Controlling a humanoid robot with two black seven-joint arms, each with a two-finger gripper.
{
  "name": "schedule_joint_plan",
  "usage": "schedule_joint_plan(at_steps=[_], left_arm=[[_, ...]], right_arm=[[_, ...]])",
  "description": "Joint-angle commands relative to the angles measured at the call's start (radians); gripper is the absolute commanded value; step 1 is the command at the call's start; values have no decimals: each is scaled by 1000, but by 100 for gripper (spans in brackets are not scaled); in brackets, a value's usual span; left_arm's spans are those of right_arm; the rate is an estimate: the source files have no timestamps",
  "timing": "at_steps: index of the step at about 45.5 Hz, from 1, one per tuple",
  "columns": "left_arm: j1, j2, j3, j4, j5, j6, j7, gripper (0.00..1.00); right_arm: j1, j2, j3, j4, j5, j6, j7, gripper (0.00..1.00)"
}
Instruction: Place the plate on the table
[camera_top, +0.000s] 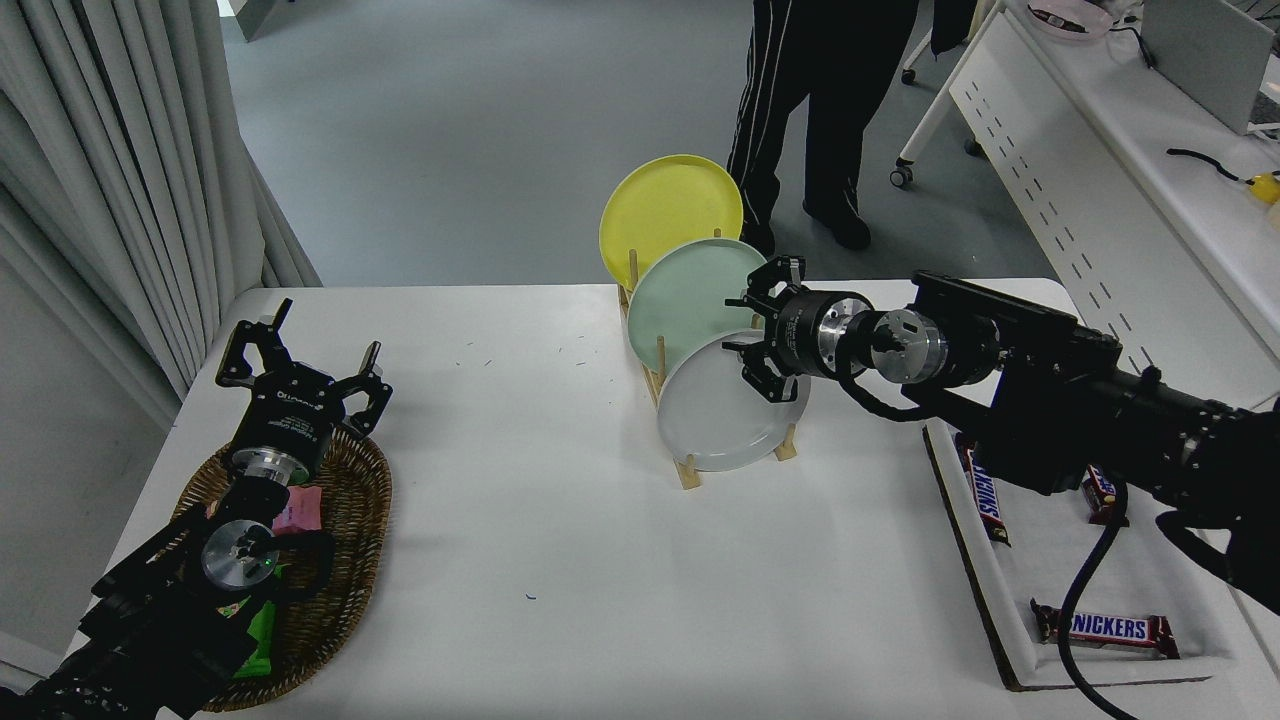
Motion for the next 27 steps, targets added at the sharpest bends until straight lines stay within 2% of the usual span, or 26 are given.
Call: schedule_joint_plan(at_steps=[1, 21, 24, 27], left_arm=[[0, 0, 0, 0, 0, 0, -1, 100], [0, 0, 0, 0, 0, 0, 0, 100], [0, 0, 0, 0, 0, 0, -1, 100], [0, 0, 0, 0, 0, 0, 0, 100]], right_arm=[[0, 0, 0, 3, -2, -1, -2, 39], [1, -13, 1, 10, -1, 1, -27, 38], [3, -20, 1, 10, -4, 1, -27, 31], [3, -20, 1, 9, -5, 1, -27, 30]])
